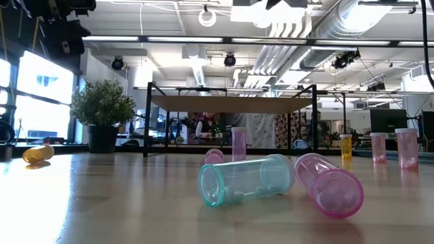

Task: Pick and place medicine bottles onto shelf by color
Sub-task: Put the top purple pill bottle on the shelf

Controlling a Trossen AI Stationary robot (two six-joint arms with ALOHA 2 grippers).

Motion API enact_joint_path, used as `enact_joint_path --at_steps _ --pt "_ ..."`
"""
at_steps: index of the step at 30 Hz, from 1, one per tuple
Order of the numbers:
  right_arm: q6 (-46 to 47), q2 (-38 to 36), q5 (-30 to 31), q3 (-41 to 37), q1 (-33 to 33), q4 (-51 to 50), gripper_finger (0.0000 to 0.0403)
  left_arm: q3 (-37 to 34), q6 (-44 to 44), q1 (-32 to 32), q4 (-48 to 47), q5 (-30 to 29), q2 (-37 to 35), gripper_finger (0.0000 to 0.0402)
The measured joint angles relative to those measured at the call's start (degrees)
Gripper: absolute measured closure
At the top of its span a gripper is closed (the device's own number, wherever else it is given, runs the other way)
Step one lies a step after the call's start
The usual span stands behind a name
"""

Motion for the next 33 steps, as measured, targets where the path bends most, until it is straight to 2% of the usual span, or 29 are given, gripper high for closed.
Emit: enact_joint_path --at_steps 7,13,24,33 --pt "4.5 -5.8 -1.1 -17.2 2.2 0.7 0.0192 0.0 0.0 -2.4 0.0 -3.4 2.7 0.0204" --pt "6.5 -12.1 -4.1 -31.6 4.9 8.9 0.0192 0.0 -0.5 -3.2 0.0 -7.4 3.5 0.0204" --pt "6.7 -23.7 -6.5 -58.2 11.3 34.3 0.0192 0.0 -2.2 -3.2 0.1 -12.7 3.6 0.0204" --pt "4.8 -24.8 -6.4 -77.4 15.4 62.2 0.0192 0.0 -2.2 -3.2 0.1 -13.1 3.6 0.0204"
